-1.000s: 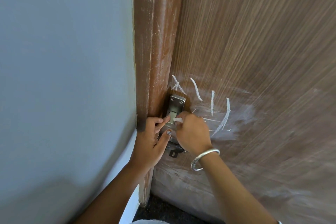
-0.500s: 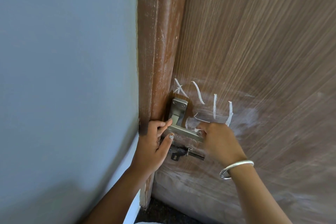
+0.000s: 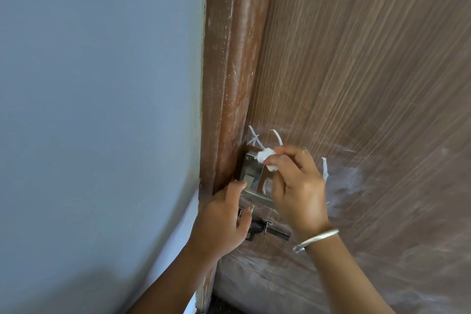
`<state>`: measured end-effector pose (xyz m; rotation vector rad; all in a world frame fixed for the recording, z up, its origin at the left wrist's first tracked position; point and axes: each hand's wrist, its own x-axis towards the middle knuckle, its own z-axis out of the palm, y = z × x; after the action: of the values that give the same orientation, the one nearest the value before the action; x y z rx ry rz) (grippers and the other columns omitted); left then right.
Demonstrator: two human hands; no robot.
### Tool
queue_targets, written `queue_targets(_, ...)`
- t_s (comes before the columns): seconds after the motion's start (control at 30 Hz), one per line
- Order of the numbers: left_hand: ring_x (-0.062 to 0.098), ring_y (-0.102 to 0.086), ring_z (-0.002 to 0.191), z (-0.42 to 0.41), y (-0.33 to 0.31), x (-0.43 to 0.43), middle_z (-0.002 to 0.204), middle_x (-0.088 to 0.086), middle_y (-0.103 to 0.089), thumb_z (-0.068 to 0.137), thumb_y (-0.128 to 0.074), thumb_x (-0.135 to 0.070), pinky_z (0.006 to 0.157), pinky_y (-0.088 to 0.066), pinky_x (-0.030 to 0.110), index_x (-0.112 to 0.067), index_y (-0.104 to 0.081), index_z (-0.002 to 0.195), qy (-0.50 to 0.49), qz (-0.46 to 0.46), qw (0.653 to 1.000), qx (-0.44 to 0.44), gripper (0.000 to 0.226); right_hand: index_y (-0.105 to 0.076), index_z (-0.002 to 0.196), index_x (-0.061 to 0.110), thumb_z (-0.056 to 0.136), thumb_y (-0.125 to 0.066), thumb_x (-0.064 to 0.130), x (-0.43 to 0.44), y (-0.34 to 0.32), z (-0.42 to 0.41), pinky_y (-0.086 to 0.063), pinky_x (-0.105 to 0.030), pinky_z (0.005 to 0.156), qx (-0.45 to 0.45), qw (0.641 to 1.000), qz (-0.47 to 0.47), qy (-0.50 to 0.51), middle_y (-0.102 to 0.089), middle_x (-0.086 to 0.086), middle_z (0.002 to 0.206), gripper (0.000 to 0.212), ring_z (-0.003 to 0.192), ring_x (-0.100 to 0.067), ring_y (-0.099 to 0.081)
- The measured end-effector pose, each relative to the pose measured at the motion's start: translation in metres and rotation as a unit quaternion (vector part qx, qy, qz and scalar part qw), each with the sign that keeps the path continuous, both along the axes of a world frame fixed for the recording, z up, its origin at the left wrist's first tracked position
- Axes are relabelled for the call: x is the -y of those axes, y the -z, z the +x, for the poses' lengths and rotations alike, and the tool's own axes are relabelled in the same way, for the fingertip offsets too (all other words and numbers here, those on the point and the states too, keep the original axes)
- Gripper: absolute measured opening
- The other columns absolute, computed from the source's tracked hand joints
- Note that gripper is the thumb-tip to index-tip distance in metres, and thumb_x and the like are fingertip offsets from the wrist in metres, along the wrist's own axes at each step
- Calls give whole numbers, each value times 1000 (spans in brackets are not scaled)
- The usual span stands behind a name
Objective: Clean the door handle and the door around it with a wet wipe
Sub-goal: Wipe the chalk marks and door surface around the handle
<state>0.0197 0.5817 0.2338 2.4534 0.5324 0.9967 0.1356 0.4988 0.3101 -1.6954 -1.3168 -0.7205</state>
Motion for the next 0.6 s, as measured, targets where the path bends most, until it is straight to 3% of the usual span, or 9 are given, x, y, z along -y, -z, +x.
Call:
queue_targets(0.13, 9, -67, 72, 6, -12, 0, 97, -1, -71, 76, -69, -25, 65, -49, 12, -13, -56, 111, 20, 15, 1000, 18, 39, -68, 91, -1, 79, -63, -1, -22, -5, 4, -52, -21, 65, 55, 998, 19, -7, -59, -20, 104, 13, 85, -21, -60)
queue_targets(0.27, 4, -64, 78, 14, -16, -5, 106, -5, -69, 83, -63, -29, 66, -50, 12, -21, -53, 113, 38, -1, 999, -26, 33, -66, 86, -3, 77, -70, -2, -39, -10, 14, -54, -25, 55, 111, 993, 6, 27, -63, -19, 99, 10, 77, -23, -63)
queue_targets(0.43, -11, -42, 48, 17, -12, -10, 101, -7, -70, 82, -65, -24, 55, -36, 2, -21, -58, 107, 31, -27, 998, -46, 27, -69, 90, 4, 81, -60, -9, -52, -16, 18, -50, -28, 63, 187, 980, 34, 57, -61, -5, 72, 18, 69, -23, -56)
queue_targets(0.6, -9, -49, 46, 20, -13, -11, 87, -11, -70, 81, -66, -23, 49, -36, 1, -22, -56, 104, 24, -56, 997, -47, 25, -68, 91, -4, 76, -65, -9, -62, -8, 12, -54, -32, 62, 99, 993, -30, 51, -65, -16, 90, 16, 76, -30, -60)
